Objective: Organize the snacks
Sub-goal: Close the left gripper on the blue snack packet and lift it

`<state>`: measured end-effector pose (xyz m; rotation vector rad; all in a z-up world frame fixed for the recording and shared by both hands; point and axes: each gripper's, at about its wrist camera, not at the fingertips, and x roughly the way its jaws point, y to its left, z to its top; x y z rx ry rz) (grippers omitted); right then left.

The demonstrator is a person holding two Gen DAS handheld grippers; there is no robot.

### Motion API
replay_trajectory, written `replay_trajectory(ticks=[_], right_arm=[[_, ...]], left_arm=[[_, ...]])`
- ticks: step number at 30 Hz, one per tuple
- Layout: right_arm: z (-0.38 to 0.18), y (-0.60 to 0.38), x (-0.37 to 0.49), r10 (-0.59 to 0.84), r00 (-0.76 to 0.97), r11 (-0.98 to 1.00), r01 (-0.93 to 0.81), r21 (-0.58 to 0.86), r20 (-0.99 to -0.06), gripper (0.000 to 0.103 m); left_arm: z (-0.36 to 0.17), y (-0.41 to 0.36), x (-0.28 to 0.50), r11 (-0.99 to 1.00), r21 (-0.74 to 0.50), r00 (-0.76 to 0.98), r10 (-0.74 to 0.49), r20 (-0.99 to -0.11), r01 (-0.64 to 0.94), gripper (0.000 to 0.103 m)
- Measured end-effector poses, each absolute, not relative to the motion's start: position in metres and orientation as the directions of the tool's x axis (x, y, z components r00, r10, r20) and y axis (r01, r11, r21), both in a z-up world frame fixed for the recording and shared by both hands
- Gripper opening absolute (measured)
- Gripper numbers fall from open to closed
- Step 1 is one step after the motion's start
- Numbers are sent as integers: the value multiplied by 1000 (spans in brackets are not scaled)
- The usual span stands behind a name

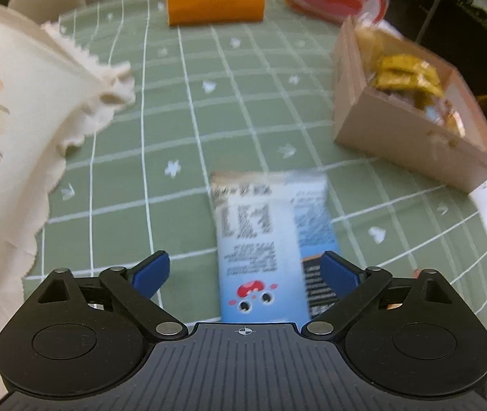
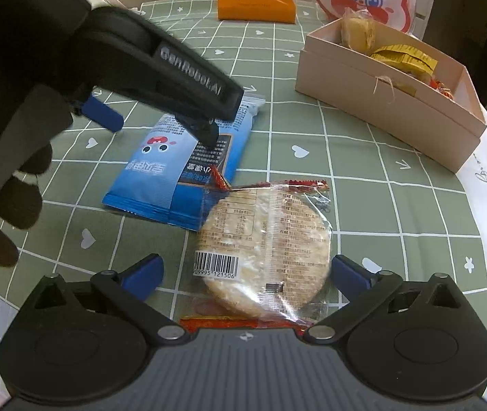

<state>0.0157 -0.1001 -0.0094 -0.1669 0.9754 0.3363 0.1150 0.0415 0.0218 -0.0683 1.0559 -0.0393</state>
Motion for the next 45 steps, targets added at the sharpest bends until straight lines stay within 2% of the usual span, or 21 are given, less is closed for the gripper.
replay_trajectory(ticks=[3,9,15,18,24,29,35,40,43,44,45], right_arm=[[-10,-100,15,205,518,936,-352,12,-830,103],[-9,-100,13,209,519,933,-359,11,-829,103],[-9,-102,10,210,523,933,-361,9,-826,103],[-9,-102,10,209,524,933,-359,9,-826,103],[-9,-102,10,209,524,933,-360,8,-826,103],[-9,-101,9,209,524,933,-360,8,-826,103],[-7,-100,7,194,524,943,-332,10,-829,103],[-5,-98,8,175,505,949,-314,9,-845,103],[-4,-98,11,177,487,945,-326,10,-855,103],[-4,-99,13,176,479,944,-331,9,-860,103],[-4,-100,14,173,470,944,-330,10,-865,103]], left_arm=[[29,31,114,994,-98,504,-110,-857,50,98],[8,9,117,991,25,449,-35,-893,128,99],[6,19,120,996,34,465,-11,-885,88,99],[1,24,122,997,-10,448,-42,-893,72,100],[0,21,123,997,-8,458,-42,-888,76,101],[1,34,118,997,61,487,31,-873,46,102],[0,51,124,1000,9,483,9,-876,-2,102],[0,44,121,999,12,501,-11,-865,42,102],[0,44,114,997,12,513,-30,-858,79,98],[2,45,112,996,15,521,-32,-853,86,90],[4,49,109,996,1,522,-47,-852,91,88]])
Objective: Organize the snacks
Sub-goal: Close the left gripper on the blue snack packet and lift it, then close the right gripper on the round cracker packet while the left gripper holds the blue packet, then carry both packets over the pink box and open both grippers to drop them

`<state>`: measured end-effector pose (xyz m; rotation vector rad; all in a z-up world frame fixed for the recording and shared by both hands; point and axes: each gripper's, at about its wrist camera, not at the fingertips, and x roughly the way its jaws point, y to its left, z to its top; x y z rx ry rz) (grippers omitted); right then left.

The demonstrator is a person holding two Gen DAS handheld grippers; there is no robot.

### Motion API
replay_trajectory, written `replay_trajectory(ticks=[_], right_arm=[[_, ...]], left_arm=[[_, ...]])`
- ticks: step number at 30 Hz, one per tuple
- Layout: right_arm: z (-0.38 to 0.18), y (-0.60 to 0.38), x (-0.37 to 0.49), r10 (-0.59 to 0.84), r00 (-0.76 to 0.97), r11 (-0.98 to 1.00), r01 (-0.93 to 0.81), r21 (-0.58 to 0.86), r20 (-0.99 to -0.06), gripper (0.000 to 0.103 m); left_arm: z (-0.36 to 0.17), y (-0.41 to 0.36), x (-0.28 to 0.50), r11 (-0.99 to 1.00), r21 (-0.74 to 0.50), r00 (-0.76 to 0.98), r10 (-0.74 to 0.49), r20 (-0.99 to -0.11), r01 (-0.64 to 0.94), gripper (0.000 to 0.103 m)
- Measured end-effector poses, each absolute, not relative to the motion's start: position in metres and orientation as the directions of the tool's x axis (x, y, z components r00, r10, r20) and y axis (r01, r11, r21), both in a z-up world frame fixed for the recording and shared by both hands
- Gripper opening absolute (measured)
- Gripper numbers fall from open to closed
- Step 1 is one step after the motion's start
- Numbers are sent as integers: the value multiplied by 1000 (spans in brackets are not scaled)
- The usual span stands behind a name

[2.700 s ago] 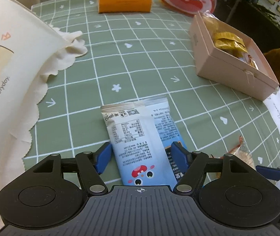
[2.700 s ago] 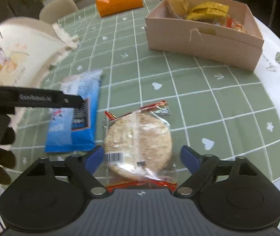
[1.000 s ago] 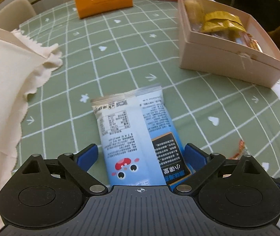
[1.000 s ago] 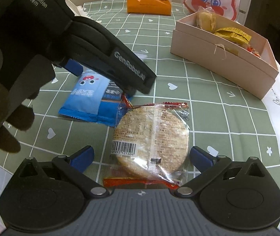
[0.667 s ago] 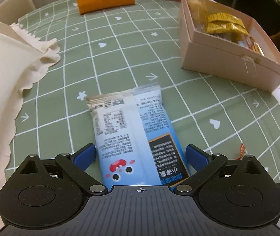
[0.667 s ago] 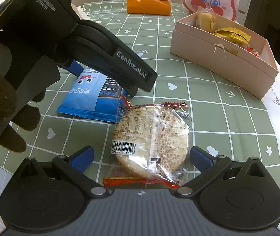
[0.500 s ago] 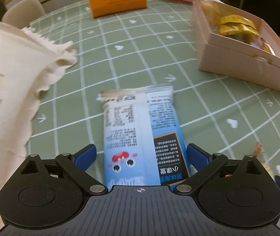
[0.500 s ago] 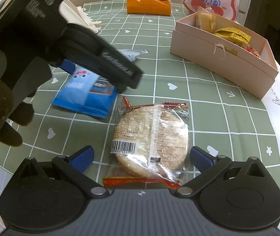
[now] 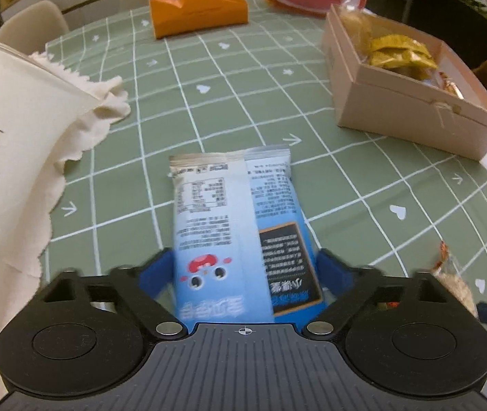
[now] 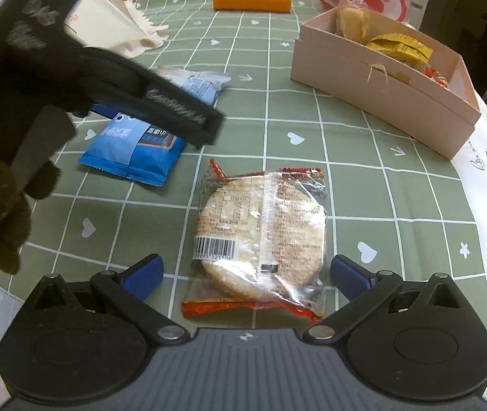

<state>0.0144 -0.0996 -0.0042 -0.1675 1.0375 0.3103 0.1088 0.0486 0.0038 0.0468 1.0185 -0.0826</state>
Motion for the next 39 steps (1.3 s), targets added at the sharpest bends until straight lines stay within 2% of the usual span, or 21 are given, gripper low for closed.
replay_trajectory(ticks=[8,15,19,24,28,32,39], right_arm=[[-3,-115,31,101,461,974,-225,-6,-882,100],[-6,-112,44,112,458,984,-174,35,-882,100],[-6,-110,49,99,458,990,-137,40,-884,100],[-1,-104,45,72,467,991,-130,12,-882,79],[3,-111,32,89,458,992,-116,40,-884,78],[12,-127,16,83,476,994,-102,39,-875,78],[33,-175,2,50,505,997,-82,10,-862,78]], left_arm=[[10,84,67,993,-80,495,-115,-861,92,87],[11,107,41,983,-153,480,-185,-857,105,88],[11,101,38,982,-121,476,-176,-861,145,89],[10,96,38,979,-109,469,-180,-865,174,90],[9,93,40,974,-110,466,-191,-864,196,90],[11,83,37,959,-161,461,-256,-850,234,88],[26,13,28,917,-186,440,-338,-832,354,87]])
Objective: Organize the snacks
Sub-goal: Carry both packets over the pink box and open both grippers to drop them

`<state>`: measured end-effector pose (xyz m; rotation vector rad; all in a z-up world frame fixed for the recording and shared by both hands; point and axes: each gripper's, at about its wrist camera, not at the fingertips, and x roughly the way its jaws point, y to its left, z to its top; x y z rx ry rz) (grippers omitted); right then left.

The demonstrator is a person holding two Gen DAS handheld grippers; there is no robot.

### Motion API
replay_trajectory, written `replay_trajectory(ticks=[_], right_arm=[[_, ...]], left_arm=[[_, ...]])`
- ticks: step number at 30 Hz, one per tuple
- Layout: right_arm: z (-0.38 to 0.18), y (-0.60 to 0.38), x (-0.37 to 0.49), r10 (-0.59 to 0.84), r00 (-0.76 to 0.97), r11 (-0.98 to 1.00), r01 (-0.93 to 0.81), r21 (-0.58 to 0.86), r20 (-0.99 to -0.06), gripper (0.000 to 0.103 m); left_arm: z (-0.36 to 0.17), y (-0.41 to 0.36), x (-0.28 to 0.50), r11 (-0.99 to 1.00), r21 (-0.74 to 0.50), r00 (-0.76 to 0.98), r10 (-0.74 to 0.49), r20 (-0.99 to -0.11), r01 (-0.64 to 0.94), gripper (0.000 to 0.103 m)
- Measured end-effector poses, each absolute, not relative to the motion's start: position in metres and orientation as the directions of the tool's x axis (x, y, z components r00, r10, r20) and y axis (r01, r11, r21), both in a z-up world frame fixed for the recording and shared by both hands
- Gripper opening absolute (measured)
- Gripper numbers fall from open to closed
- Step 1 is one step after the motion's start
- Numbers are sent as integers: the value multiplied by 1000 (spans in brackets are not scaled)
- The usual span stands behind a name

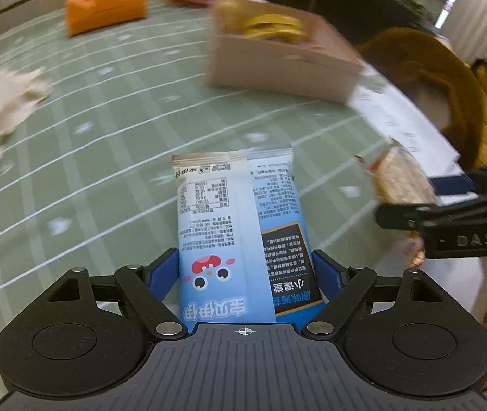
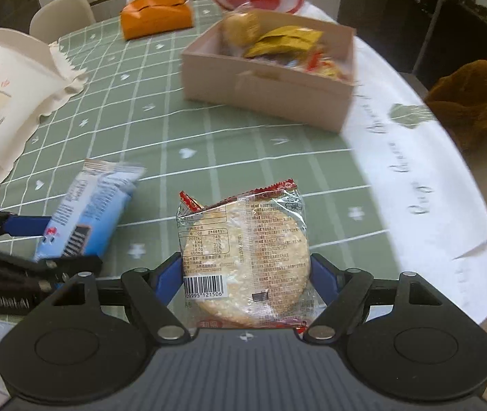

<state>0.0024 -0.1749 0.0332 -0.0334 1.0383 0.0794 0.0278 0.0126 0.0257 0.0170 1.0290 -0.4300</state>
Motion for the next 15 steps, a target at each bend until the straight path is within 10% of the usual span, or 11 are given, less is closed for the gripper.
replay_trajectory(ticks=[15], right_arm=[[160,-309,63,204,756,974,-218,55,-623,78]], left_arm=[[209,-74,125,948,-99,761,-302,-574,302,89]])
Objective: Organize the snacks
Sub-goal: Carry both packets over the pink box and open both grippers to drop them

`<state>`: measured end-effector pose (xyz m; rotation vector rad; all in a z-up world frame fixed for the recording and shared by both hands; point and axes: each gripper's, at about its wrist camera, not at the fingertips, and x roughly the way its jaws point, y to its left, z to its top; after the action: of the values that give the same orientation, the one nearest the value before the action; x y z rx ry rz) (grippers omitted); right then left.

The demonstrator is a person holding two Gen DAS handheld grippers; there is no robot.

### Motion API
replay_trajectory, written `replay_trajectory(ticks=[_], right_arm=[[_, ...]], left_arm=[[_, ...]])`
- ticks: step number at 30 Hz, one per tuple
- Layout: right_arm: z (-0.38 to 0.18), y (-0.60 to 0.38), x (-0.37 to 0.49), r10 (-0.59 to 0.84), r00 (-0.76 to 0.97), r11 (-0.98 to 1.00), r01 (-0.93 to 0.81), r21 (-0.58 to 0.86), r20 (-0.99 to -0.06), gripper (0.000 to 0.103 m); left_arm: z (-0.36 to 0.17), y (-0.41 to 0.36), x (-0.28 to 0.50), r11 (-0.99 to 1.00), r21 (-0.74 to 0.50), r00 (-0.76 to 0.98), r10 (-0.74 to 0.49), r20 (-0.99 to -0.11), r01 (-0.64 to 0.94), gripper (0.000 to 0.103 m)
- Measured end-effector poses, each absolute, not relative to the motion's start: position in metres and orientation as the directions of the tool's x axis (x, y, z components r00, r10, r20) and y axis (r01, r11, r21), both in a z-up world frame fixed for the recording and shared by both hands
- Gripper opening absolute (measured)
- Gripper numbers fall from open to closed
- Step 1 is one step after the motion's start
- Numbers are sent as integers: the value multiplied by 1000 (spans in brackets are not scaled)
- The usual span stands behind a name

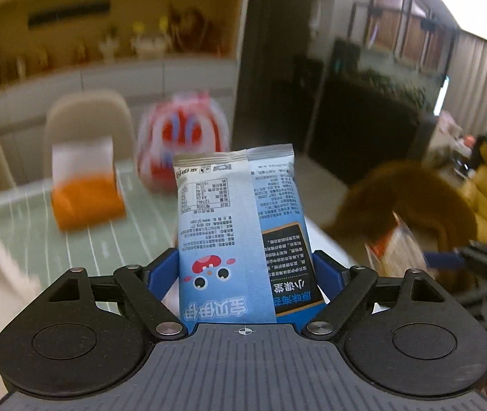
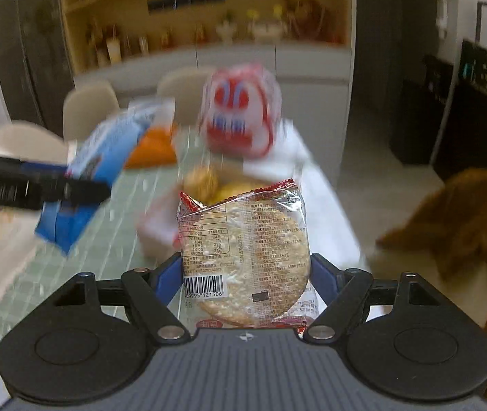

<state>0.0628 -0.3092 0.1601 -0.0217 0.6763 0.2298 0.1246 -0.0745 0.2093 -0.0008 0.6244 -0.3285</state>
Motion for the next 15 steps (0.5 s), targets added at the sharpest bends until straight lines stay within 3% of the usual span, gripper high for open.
replay_trajectory(ticks=[5,10,15], right_arm=[[175,-326,80,227,792,971,-231,66,-567,78],[160,-334,91,239,754,968,-233,91,-612,78],[147,-349,99,220,731,973,-213,91,-646,78]], left_arm=[[222,-85,179,923,-222,753,-385,-533,315,92],[148,-99,237,956,-164,666,-287,-688,242,89],[143,-82,238,922,-322,694,-375,-615,214,85]])
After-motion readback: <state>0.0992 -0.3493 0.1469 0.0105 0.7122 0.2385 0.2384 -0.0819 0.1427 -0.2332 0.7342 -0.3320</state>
